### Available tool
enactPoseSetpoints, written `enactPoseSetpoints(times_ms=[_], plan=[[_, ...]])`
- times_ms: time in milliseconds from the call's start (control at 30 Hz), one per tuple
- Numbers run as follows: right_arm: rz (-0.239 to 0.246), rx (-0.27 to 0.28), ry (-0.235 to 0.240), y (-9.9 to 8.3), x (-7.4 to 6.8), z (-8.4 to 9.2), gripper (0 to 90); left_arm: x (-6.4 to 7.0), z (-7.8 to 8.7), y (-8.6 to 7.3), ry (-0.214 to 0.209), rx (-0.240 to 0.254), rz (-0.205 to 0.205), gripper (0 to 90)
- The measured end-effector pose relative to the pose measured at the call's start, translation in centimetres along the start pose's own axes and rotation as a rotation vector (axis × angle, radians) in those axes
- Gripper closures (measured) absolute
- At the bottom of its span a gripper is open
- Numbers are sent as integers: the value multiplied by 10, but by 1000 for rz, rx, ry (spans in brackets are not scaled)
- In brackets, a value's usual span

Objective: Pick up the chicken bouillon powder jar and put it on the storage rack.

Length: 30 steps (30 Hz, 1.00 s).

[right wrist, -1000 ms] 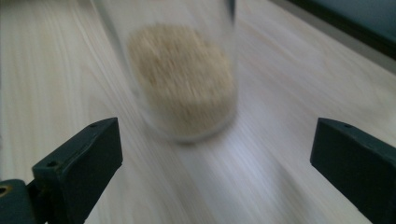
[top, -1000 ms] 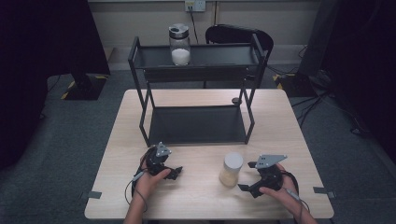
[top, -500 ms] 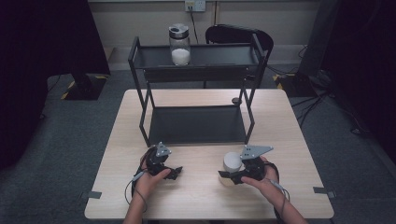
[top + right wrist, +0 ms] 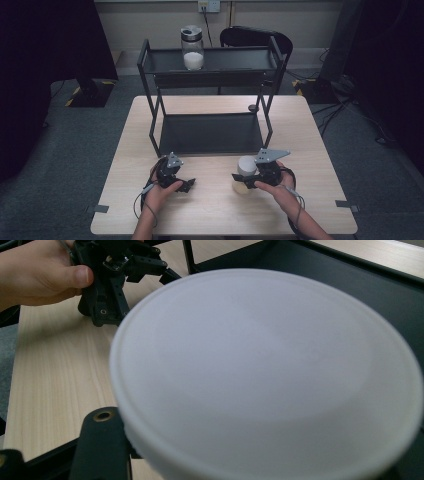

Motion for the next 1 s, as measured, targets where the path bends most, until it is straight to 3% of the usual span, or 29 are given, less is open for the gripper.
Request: enactPoseSetpoints(times_ms=[433, 1000], plan=[[1, -33, -10, 38, 3, -3, 352, 0, 0, 0, 0, 0, -1, 0], [4, -37, -14, 87, 8, -2, 351, 0, 0, 0, 0, 0, 0, 0]])
Point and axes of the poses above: each handheld gripper's, and its own axes: z roughly backward along the jaws, y roughly out of its top, x roughly to its right, the point moved 4 cm from there along -z, roughly forward along the jaws, and after that the axes turned 11 degrees about -z, right-handed, at the moved point
